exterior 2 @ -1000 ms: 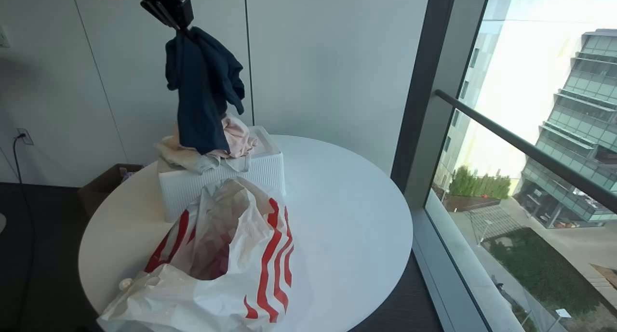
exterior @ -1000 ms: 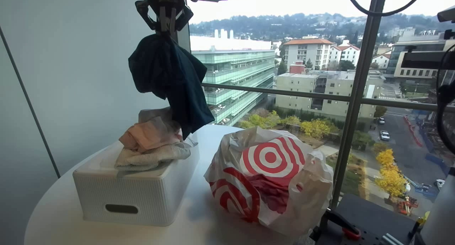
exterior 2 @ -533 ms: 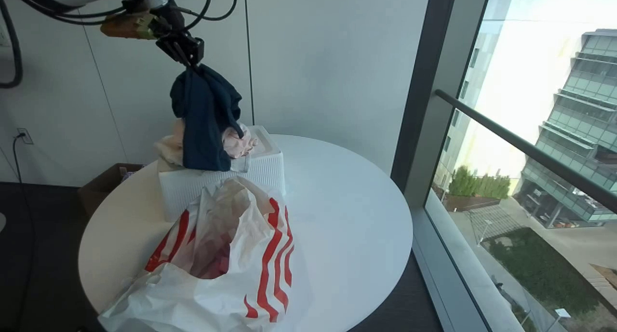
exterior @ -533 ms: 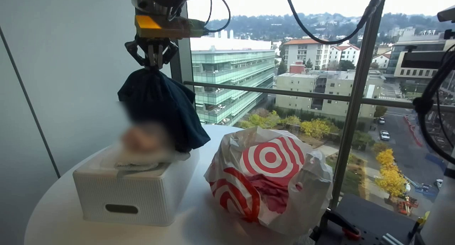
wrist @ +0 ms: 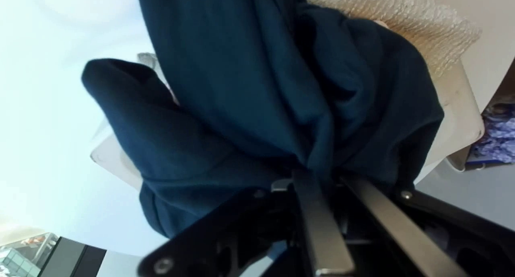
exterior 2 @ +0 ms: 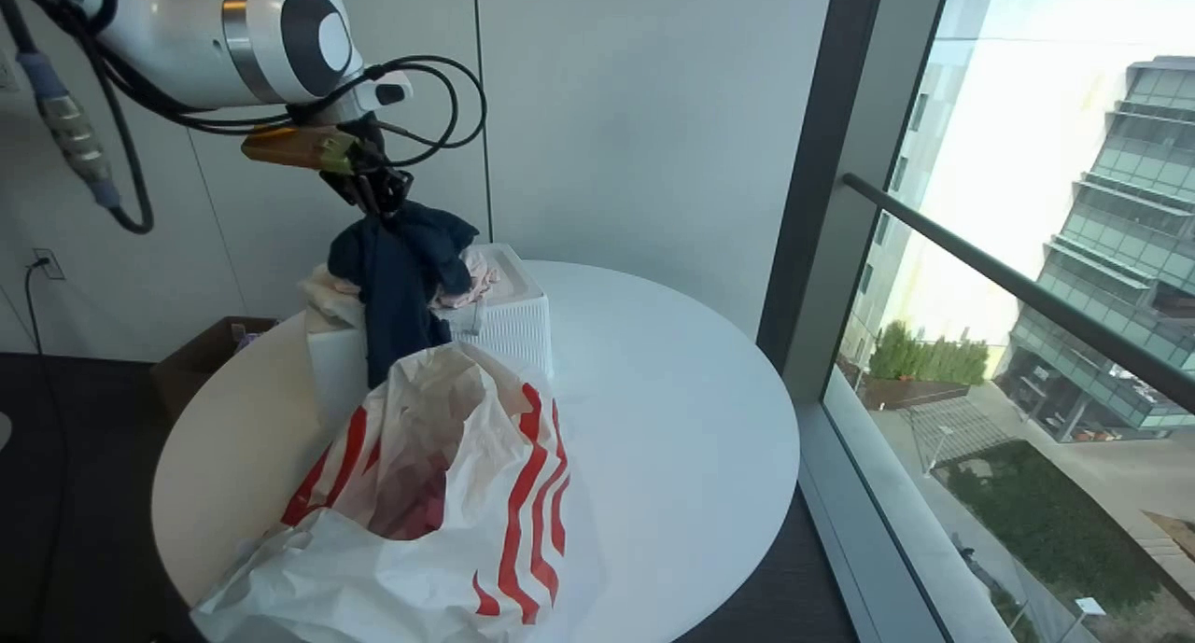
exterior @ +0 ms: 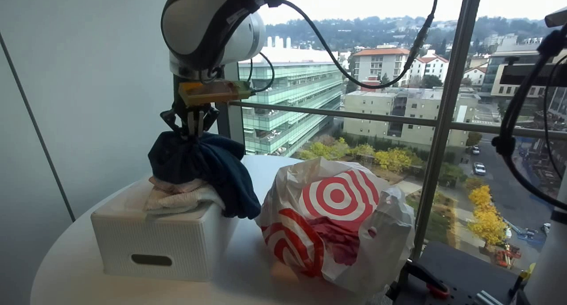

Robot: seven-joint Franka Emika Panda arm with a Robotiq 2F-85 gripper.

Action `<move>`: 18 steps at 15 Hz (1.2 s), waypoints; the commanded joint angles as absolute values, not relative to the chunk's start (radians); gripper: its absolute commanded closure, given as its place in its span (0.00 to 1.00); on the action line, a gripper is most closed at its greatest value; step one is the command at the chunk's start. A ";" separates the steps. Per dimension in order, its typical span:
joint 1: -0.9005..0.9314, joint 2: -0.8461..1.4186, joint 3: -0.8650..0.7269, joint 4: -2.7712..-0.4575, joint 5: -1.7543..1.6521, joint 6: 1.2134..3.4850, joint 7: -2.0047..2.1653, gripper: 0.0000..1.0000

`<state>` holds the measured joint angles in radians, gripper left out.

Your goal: Remove the white towel and the peach and blue shirts from the plastic and put them on the basket

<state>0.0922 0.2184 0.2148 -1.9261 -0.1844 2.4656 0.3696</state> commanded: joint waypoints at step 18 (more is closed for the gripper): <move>0.160 -0.233 0.173 -2.284 -0.075 2.334 0.404 0.00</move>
<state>0.1704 -0.0585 0.1750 -2.1409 -0.0861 2.3813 0.3381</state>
